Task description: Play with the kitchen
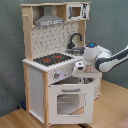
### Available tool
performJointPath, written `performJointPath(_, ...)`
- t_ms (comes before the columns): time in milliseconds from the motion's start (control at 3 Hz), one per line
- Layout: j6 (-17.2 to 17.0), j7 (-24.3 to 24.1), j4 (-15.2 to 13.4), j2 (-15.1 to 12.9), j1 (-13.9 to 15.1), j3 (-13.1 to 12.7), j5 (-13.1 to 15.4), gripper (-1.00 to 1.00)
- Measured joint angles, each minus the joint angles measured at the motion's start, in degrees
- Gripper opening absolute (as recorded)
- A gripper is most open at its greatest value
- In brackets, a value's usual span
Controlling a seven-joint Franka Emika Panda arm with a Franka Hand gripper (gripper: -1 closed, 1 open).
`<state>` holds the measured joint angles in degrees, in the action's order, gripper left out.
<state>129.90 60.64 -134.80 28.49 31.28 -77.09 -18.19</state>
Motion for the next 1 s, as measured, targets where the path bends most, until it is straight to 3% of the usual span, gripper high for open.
performJointPath(333, 0.05, 0.0, 0.0, -0.04, 0.26, -0.3, 0.0, -1.0)
performJointPath(1000, 3.24, 1.08, 0.0, -1.99, 5.87, -6.04, 0.0, -1.0)
